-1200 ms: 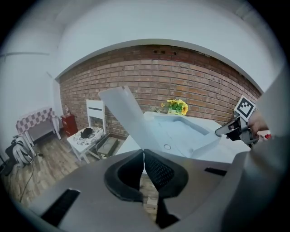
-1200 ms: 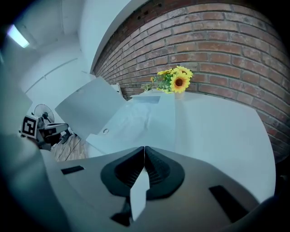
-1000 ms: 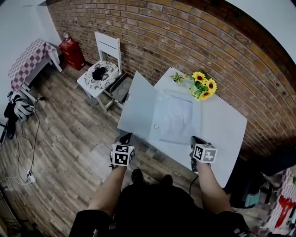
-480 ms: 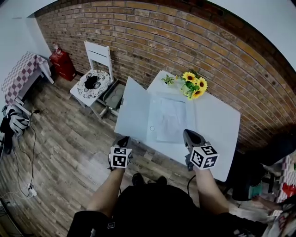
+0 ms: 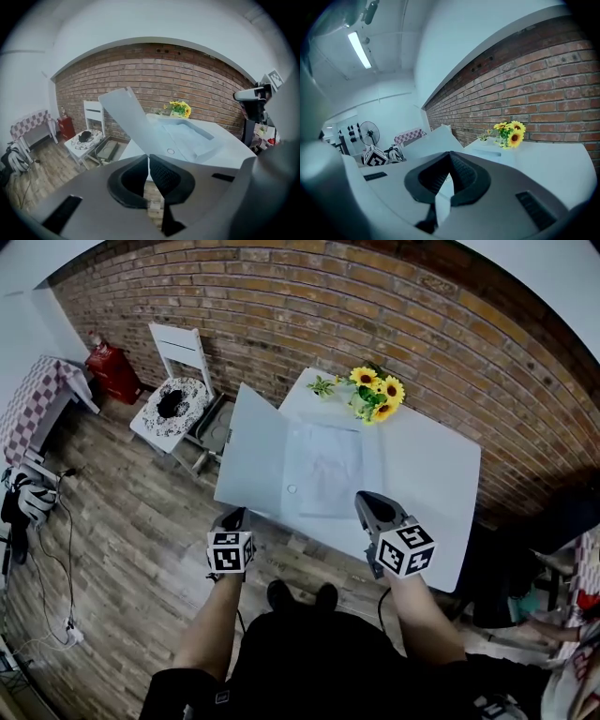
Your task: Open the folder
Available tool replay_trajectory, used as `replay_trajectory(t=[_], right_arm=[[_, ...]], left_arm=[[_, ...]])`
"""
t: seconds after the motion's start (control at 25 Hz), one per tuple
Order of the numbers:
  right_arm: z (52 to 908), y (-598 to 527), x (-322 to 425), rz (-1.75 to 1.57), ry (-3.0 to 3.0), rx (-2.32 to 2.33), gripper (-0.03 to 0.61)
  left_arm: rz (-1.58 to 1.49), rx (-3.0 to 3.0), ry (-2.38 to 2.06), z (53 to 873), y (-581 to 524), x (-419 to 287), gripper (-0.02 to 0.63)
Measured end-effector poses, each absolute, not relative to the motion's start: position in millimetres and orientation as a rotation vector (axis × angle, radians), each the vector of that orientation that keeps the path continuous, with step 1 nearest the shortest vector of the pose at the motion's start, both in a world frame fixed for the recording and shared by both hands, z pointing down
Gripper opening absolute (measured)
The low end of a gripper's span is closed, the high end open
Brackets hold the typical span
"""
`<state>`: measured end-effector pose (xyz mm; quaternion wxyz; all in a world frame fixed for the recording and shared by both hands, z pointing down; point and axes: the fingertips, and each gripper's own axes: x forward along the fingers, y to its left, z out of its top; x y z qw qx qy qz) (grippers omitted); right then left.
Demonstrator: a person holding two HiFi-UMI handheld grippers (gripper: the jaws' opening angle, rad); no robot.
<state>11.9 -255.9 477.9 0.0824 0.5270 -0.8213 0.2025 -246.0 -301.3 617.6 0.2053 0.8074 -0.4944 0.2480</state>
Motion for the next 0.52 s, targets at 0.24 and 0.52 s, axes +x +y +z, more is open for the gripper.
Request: replay_trajectory(t=[0.24,0.52], right_arm=[[482.8,-252.6,22.2,0.622,-2.455,1.567,0.014],[478.3,-246.7,30.1,0.634,-2.462,1.574,0.014]], left_arm=[[0.672,2.203,-1.409,619.7,-304.0,-244.2,0.023],[0.674,2.160,-1.426,619.8,-299.1,-245.8,0.023]])
